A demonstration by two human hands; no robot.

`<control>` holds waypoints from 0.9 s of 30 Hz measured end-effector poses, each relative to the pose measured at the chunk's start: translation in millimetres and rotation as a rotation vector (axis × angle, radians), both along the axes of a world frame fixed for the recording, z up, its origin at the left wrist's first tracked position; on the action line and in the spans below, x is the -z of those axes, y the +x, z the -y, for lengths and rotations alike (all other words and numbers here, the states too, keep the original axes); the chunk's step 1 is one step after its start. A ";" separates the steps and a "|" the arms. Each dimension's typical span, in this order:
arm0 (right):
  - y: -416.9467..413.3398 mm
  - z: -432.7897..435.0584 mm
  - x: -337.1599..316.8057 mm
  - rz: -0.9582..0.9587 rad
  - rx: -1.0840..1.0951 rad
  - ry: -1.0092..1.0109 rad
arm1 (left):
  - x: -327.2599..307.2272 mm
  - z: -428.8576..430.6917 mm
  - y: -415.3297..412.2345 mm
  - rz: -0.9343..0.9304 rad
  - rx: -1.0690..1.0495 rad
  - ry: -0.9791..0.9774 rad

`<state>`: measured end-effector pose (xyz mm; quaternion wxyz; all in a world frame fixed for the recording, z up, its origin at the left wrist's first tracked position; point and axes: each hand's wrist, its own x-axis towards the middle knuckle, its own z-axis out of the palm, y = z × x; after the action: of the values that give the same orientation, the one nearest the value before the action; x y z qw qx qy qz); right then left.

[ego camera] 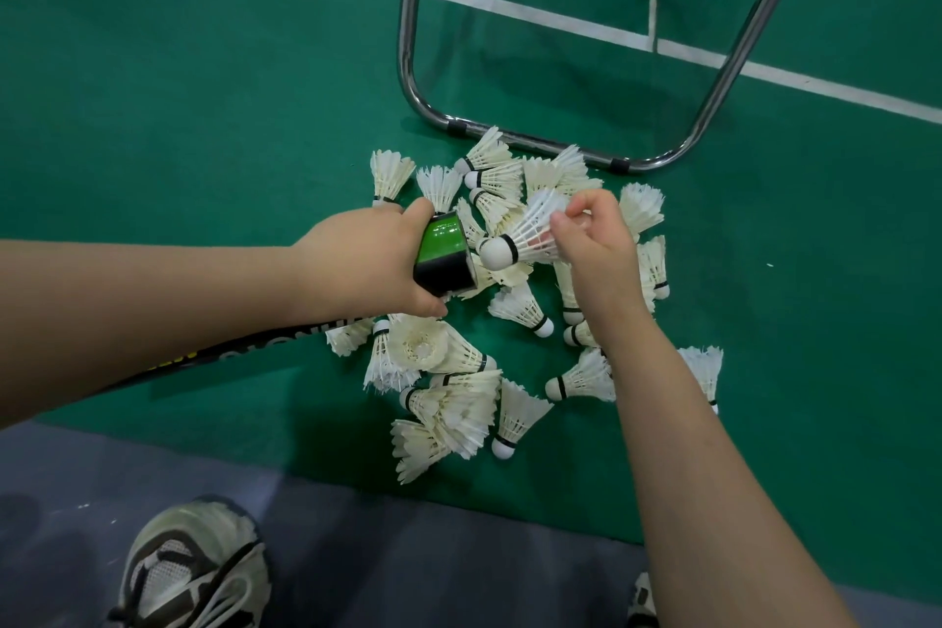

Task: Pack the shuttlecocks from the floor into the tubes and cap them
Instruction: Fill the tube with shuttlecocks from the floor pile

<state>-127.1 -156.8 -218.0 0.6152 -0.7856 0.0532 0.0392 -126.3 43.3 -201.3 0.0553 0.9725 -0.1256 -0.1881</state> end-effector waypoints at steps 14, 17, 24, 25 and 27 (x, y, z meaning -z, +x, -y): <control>-0.4 -46.7 -14.7 -0.378 -0.376 0.101 | -1.7 -9.6 6.0 0.033 -0.001 -0.015; 4.4 -48.1 -16.7 -0.505 -0.565 0.178 | -3.7 -16.9 5.1 0.052 0.010 -0.005; 9.9 -84.0 -13.7 -0.527 -0.698 0.219 | -3.3 -37.9 -2.3 0.028 -0.046 -0.033; 11.4 -90.9 -10.3 -0.473 -0.596 0.216 | -4.1 -41.5 -0.9 0.038 -0.063 -0.029; 13.4 -102.2 -2.5 -0.324 -0.207 0.212 | -7.3 -48.7 4.4 0.061 -0.100 -0.036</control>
<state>-113.7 -54.6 -215.4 0.6705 -0.7011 0.0660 0.2334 -121.9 91.9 -194.1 0.0783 0.9817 -0.0820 -0.1530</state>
